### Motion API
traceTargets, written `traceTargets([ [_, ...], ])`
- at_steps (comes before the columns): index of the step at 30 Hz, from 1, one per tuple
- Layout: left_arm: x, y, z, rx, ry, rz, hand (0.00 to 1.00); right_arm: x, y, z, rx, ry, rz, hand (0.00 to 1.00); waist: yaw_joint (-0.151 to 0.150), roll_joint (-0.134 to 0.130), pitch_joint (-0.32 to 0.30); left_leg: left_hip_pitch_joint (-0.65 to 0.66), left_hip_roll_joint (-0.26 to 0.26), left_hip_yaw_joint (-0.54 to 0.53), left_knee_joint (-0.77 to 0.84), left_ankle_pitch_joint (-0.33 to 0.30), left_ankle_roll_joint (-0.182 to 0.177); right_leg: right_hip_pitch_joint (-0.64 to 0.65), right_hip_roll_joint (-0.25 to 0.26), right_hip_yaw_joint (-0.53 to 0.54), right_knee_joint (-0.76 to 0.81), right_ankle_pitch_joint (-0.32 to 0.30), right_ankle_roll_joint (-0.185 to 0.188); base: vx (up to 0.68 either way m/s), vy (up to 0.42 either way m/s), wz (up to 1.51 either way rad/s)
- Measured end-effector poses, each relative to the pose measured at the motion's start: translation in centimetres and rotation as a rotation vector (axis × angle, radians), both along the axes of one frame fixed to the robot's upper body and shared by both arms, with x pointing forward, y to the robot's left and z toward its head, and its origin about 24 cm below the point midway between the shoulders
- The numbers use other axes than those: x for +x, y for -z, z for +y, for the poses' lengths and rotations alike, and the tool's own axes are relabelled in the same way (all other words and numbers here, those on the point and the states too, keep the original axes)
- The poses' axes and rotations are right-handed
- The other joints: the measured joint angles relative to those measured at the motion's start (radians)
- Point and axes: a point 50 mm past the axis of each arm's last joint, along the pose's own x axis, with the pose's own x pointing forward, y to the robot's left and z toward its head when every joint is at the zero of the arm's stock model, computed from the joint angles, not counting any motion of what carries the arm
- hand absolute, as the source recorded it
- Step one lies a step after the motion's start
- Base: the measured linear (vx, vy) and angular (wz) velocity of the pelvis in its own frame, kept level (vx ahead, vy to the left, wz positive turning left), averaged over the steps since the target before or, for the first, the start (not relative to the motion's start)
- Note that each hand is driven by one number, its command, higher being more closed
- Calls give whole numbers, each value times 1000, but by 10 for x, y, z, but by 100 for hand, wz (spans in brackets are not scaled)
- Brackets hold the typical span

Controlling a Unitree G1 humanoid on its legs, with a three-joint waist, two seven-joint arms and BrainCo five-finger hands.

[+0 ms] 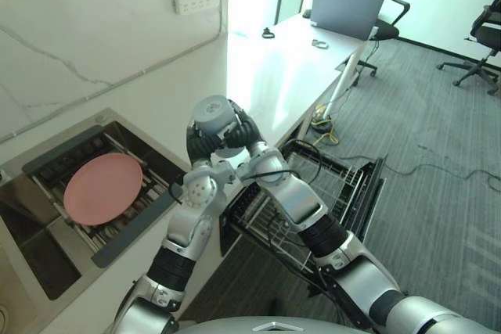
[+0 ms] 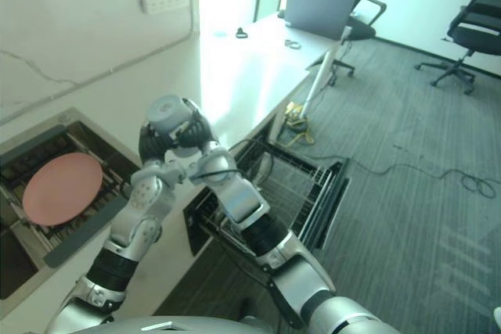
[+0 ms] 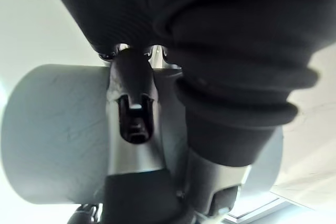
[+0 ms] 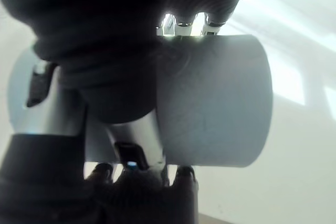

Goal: Walk over to the sink, pick up the cup, carry it to the dishwasher, place the cup inside the dishwasher, then close the dishwasher door

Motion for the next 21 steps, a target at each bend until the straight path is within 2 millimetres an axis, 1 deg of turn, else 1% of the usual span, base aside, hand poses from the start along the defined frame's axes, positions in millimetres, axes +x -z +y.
traceTargets([
  [3, 0, 0, 0, 1, 0, 0, 100, 0, 0, 0, -1, -1, 0, 0, 2, 0, 0, 0, 0, 0, 0, 1, 0, 0, 0, 0, 0, 0, 0, 0, 0, 0],
  [4, 0, 0, 0, 1, 0, 1, 100, 0, 0, 0, -2, -1, -1, 100, 2, 0, 0, 0, 0, 0, 0, 1, 0, 0, 0, 0, 0, 0, 0, 0, 0, 0],
  [11, 1, 3, 3, 12, 5, 40, 100, -1, 2, 2, -31, 8, 2, 100, 6, -1, 0, 2, 0, 0, 0, 1, 0, 2, 0, 0, 0, 0, 0, 0, 0, 0],
  [18, 0, -11, 14, -11, 9, 49, 100, -2, -5, 12, -22, -3, -11, 100, 6, -1, 0, 3, 0, -2, 1, 2, 0, 3, 0, -1, 0, 1, -2, 0, 0, 0],
  [21, 0, -12, 16, -18, 14, 51, 100, -3, -5, 14, -28, 0, -20, 100, 7, -1, 0, 3, 0, -7, 1, 3, 0, 5, 0, -6, -1, 0, -4, 0, 0, 3],
])
